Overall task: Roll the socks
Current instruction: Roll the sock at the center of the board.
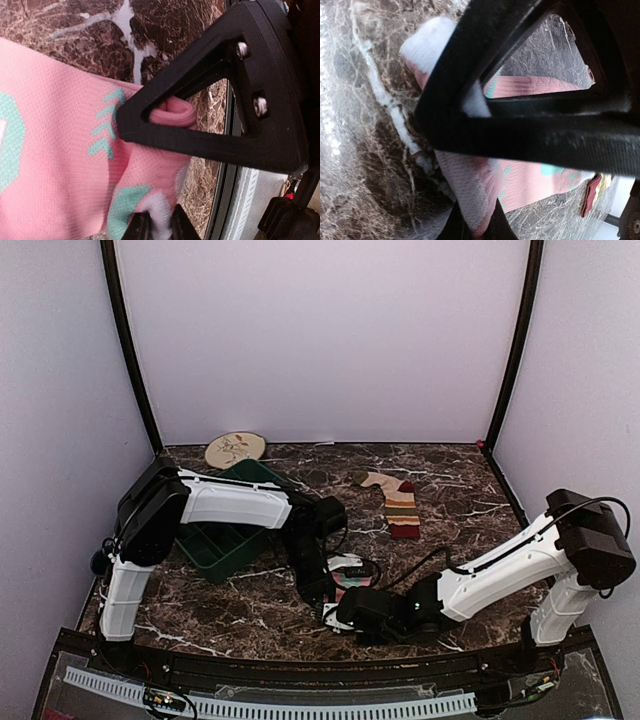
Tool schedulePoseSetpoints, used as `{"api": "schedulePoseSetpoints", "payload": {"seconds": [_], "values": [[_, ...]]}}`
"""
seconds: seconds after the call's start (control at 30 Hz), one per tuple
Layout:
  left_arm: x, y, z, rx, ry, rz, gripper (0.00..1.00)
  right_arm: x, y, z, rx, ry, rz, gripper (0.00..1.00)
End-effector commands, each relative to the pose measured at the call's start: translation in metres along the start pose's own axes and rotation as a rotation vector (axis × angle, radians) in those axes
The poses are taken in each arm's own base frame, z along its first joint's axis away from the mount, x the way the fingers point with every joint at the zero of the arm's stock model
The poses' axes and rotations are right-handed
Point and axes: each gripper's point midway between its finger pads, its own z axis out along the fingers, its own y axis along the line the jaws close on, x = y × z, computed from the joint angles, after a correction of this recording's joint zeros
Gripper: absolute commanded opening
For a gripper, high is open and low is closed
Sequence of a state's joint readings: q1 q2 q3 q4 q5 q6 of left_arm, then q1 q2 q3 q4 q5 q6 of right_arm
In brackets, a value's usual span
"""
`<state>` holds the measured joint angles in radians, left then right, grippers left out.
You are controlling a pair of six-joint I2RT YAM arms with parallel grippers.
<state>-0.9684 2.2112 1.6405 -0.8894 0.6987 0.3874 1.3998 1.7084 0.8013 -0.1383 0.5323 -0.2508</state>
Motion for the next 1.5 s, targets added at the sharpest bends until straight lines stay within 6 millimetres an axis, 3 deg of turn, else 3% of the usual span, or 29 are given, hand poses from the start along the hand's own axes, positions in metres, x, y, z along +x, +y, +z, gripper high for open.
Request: {"api": "schedulePoseSetpoints", "payload": {"seconds": [0.0, 1.03, 1.47], "values": [[-0.002, 0.010, -0.007, -0.040, 0.001, -0.025, 0.22, -0.007, -0.005, 0.000, -0.015, -0.015, 0.042, 0.00], [-0.008, 0.045, -0.077, -0.251, -0.282, -0.145, 0.28, -0.001, -0.012, -0.006, -0.082, 0.005, 0.232, 0.00], [0.000, 0.045, -0.098, -0.377, -0.397, -0.166, 0.28, -0.006, -0.016, -0.007, -0.255, 0.004, 0.426, 0.00]]}}
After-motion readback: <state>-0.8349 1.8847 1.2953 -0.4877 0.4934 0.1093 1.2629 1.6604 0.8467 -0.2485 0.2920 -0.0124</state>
